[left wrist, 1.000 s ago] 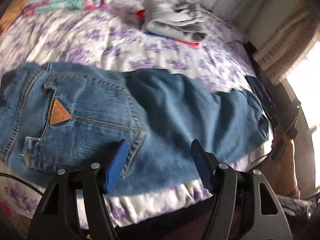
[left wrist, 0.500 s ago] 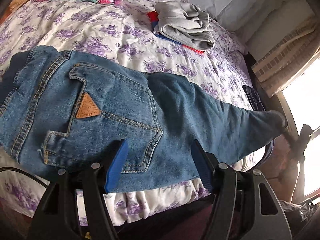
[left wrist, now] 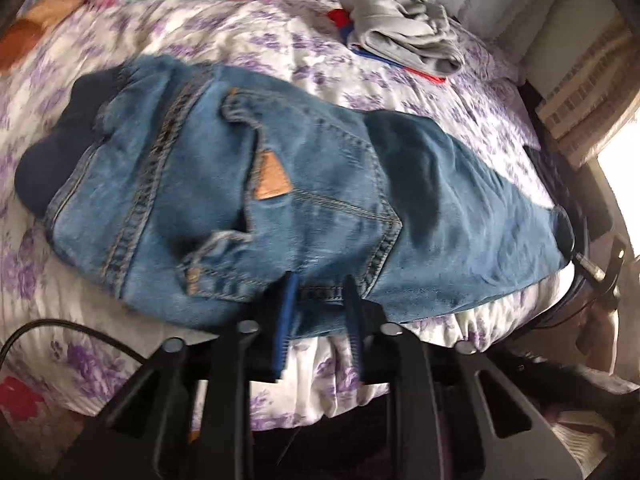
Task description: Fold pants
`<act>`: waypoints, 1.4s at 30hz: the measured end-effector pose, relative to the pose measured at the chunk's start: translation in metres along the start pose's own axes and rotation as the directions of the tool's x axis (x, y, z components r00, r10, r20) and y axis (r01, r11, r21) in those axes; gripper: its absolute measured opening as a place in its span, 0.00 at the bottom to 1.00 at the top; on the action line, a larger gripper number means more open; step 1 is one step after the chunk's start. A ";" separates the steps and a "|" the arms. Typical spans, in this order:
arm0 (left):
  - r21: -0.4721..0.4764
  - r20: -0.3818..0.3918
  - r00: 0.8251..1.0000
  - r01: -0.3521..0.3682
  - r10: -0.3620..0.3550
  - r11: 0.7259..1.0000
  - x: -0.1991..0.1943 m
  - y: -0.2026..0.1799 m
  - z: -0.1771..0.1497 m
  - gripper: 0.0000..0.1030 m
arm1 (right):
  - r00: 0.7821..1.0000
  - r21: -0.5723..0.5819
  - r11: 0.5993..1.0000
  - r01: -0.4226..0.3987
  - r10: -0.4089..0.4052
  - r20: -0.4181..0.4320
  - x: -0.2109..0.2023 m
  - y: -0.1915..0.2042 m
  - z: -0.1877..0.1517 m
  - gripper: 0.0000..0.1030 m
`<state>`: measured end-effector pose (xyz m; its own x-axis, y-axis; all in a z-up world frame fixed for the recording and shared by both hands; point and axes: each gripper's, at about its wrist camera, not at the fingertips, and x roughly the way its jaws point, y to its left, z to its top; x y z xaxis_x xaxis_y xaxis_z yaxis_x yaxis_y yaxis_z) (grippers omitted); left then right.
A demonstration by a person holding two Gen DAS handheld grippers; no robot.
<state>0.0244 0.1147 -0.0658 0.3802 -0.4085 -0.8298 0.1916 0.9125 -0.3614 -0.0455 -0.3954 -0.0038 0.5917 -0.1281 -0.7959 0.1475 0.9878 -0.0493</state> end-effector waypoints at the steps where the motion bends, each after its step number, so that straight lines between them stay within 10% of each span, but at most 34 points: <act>1: -0.018 -0.007 1.000 0.015 -0.015 1.000 -0.002 0.003 0.000 0.20 | 0.998 -0.016 0.998 0.065 -0.064 0.025 -0.009 0.002 0.002 0.28; 4: 0.029 0.019 1.000 0.008 -0.009 1.000 -0.019 -0.014 0.000 0.41 | 0.970 -0.064 0.985 0.162 -0.147 0.194 -0.046 0.021 0.021 0.37; 6: 0.079 0.087 0.996 0.027 -0.034 0.996 -0.030 -0.036 0.005 0.88 | 0.959 -0.070 0.990 -0.127 0.140 0.245 -0.062 0.042 0.049 0.40; 7: 0.115 0.149 0.988 0.025 -0.042 0.993 -0.036 -0.051 0.010 0.91 | 0.944 -0.089 0.972 -0.219 0.234 0.232 -0.061 0.054 0.060 0.40; 11: 0.213 0.114 0.993 0.010 -0.034 0.977 -0.008 -0.088 0.031 0.91 | 0.777 -0.211 0.765 -0.609 0.628 0.037 -0.016 0.156 0.112 0.43; 17: 0.285 -0.016 0.991 -0.119 0.129 0.951 0.048 -0.089 0.018 0.92 | 0.566 -0.053 0.576 -0.816 0.776 -0.278 0.097 0.248 0.153 0.44; 23: 0.228 -0.050 0.998 -0.028 0.040 0.973 0.040 -0.074 0.020 0.92 | 0.237 0.089 0.306 -0.948 0.864 -0.444 0.134 0.303 0.159 0.34; 24: 0.210 -0.058 0.998 -0.005 0.017 0.978 0.039 -0.070 0.023 0.92 | 0.226 0.095 0.304 -0.948 0.851 -0.474 0.139 0.313 0.153 0.30; 27: 0.185 -0.088 0.996 0.036 -0.020 0.982 0.040 -0.069 0.028 0.92 | 0.409 0.005 0.485 -0.875 0.742 -0.531 0.169 0.319 0.135 0.00; 29: 0.196 -0.103 0.994 0.047 -0.027 0.979 0.040 -0.070 0.029 0.92 | 0.329 0.110 0.438 -0.892 0.798 -0.505 0.186 0.301 0.128 0.00; 30: 0.202 -0.107 0.994 0.048 -0.027 0.978 0.040 -0.070 0.028 0.92 | 0.332 0.120 0.438 -0.891 0.809 -0.485 0.186 0.292 0.127 0.00; 34: 0.191 -0.126 0.991 0.068 -0.044 0.979 0.042 -0.067 0.025 0.92 | 0.454 0.052 0.518 -0.854 0.790 -0.412 0.174 0.273 0.132 0.00; 37: 0.177 -0.141 0.988 0.084 -0.059 0.981 0.047 -0.065 0.027 0.94 | 0.482 0.058 0.538 -0.841 0.793 -0.372 0.171 0.264 0.151 0.32; 42: 0.184 -0.141 0.989 0.070 -0.044 0.980 0.052 -0.069 0.026 0.95 | 0.394 0.068 0.494 -0.867 0.763 -0.513 0.190 0.300 0.160 0.39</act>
<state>0.0546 0.0297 -0.0727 0.2399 -0.4411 -0.8648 0.3808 0.8622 -0.3341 0.2378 -0.1380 -0.0728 -0.0608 0.7482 -0.6606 -0.3858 0.5928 0.7069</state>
